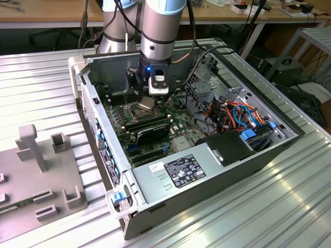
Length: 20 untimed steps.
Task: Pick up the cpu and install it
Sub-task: 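Place the cpu into insertion slot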
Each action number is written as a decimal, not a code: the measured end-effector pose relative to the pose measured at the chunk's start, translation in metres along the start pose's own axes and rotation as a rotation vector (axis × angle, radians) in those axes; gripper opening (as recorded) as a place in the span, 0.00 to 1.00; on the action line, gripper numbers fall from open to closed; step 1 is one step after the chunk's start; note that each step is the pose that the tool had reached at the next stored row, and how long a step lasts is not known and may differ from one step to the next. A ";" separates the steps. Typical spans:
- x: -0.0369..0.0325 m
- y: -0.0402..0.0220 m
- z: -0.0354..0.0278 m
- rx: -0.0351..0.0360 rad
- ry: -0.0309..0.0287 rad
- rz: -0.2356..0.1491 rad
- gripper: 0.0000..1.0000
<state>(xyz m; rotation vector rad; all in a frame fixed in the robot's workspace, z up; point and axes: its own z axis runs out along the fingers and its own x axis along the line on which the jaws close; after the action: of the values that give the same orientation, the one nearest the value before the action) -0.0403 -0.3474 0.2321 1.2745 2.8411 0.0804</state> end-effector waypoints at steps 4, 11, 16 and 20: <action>0.0000 0.0000 0.0003 0.0003 -0.0046 0.081 0.55; 0.0000 -0.0001 0.0009 0.0009 -0.0141 0.245 0.55; 0.0000 -0.0001 0.0010 0.0008 -0.0144 0.249 0.55; 0.0000 0.0000 0.0011 0.0008 -0.0158 0.272 0.55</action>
<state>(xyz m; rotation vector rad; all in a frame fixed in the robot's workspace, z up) -0.0404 -0.3474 0.2310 1.6450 2.6361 0.0739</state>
